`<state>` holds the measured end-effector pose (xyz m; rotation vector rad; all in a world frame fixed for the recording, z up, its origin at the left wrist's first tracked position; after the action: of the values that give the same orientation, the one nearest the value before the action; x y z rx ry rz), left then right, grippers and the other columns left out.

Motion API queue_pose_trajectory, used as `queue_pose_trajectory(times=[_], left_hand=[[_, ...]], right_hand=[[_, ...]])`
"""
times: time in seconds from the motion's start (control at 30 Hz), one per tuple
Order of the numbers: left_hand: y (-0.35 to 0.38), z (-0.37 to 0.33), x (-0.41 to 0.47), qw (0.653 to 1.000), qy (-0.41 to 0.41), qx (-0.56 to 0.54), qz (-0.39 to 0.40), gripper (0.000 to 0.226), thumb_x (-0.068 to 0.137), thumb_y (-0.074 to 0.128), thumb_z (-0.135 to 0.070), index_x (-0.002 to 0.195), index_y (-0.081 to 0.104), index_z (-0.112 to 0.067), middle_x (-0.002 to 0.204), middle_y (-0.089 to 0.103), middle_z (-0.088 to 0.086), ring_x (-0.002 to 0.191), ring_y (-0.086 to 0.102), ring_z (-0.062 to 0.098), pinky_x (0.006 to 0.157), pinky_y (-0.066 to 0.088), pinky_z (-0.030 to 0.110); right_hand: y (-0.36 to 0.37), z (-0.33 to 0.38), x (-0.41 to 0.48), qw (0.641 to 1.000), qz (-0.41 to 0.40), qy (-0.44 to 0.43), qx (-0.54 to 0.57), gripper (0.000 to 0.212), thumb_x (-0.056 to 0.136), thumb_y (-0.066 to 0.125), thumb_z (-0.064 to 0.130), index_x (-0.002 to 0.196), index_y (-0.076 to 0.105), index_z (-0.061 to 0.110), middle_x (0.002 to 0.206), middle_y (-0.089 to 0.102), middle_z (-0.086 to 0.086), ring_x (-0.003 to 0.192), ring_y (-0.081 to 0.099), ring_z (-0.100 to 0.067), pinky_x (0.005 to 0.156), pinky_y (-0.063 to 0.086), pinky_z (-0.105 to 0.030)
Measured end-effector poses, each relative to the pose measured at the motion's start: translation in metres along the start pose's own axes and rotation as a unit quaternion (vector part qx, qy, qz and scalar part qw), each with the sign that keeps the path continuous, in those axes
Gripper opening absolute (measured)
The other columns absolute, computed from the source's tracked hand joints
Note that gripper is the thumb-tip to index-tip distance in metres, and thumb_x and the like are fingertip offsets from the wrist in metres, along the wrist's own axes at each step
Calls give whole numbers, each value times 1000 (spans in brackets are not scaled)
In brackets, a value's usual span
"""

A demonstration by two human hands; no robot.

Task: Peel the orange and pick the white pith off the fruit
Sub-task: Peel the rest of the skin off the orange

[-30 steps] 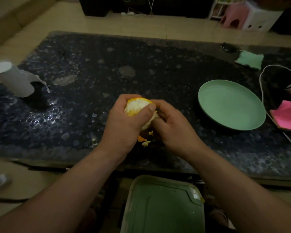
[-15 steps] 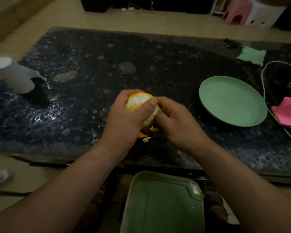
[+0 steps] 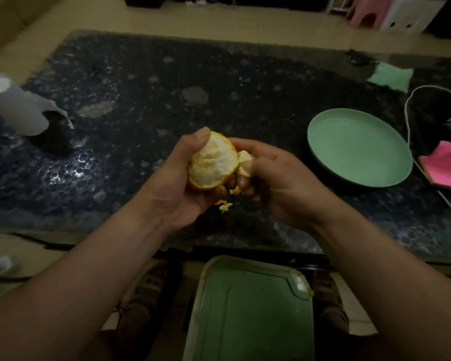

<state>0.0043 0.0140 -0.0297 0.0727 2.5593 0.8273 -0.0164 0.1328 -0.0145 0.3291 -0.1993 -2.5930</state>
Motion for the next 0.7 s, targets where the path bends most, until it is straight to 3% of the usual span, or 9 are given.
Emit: queue_pose_trajectory(times=[0.07, 0.13, 0.2, 0.27, 0.37, 0.43, 0.53, 0.63, 0.7], left_hand=[[7, 8, -5, 994, -52, -87, 28, 52, 87, 66, -57, 107, 77, -11, 102, 70, 14, 73, 66, 22, 53, 55, 22], [6, 7, -5, 992, -64, -108, 21, 61, 87, 64, -61, 116, 72, -9, 106, 71, 16, 72, 65, 22, 47, 53, 21], [-1, 6, -3, 996, -55, -62, -17, 62, 87, 65, -62, 115, 74, -7, 109, 75, 16, 74, 66, 23, 47, 54, 21], [-8, 6, -1, 998, -47, -14, -48, 54, 87, 68, -57, 106, 77, -8, 100, 77, 16, 75, 69, 25, 47, 55, 21], [-12, 4, 1, 997, -30, 33, -70, 42, 88, 72, -51, 103, 75, -12, 96, 77, 14, 78, 71, 25, 51, 58, 23], [-14, 1, 3, 995, -12, 58, -82, 43, 86, 74, -49, 110, 74, -13, 99, 78, 12, 83, 73, 24, 57, 60, 26], [-18, -8, 3, 988, 24, 112, -107, 63, 74, 81, -48, 126, 67, -15, 108, 80, 7, 87, 78, 19, 62, 61, 31], [-16, -16, 4, 977, 40, 184, -98, 82, 62, 86, -51, 130, 61, -13, 118, 77, 12, 90, 79, 20, 66, 61, 32], [-12, -22, 3, 963, 60, 247, -90, 81, 59, 88, -49, 126, 59, -14, 118, 74, 11, 92, 79, 21, 69, 62, 34]], right_hand=[[1, -11, 4, 992, -13, 40, 119, 47, 98, 41, 2, 134, 68, 15, 72, 58, -3, 59, 46, -8, 49, 36, -18], [-6, -24, 8, 989, -47, 69, 126, 39, 102, 44, 6, 131, 69, 13, 76, 60, -4, 60, 47, -8, 49, 35, -19], [-21, -29, 11, 992, -87, 66, -66, 25, 109, 48, 18, 118, 72, 16, 87, 71, -8, 63, 53, -9, 53, 39, -22], [-32, -21, 14, 942, -122, 34, -311, 25, 112, 48, 29, 107, 70, 19, 93, 74, -3, 72, 61, -10, 61, 44, -26], [-31, -16, 18, 862, -118, 7, -492, 34, 113, 42, 27, 140, 63, 26, 119, 65, 2, 105, 62, -14, 86, 45, -26], [-27, -16, 19, 840, -102, -3, -533, 45, 113, 40, 22, 157, 48, 25, 133, 54, 0, 119, 57, -15, 95, 40, -22], [-29, 3, 12, 876, -138, -43, -461, 38, 112, 45, 29, 147, 59, 31, 129, 57, 8, 115, 58, -6, 96, 43, -22], [-26, 18, 4, 940, -115, -46, -318, 25, 110, 49, 41, 125, 69, 37, 108, 72, 12, 91, 69, -4, 77, 55, -29], [-22, 22, 0, 951, -86, -41, -295, 22, 108, 52, 43, 119, 71, 35, 101, 75, 8, 83, 73, -8, 73, 61, -35]])
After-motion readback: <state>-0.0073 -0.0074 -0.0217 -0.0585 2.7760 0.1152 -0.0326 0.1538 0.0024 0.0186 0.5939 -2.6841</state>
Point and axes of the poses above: each hand's wrist, its own x-axis towards the middle knuckle, its own y-axis out of the palm, z = x × y, the point moved 10 cm from there along x, towards the middle knuckle
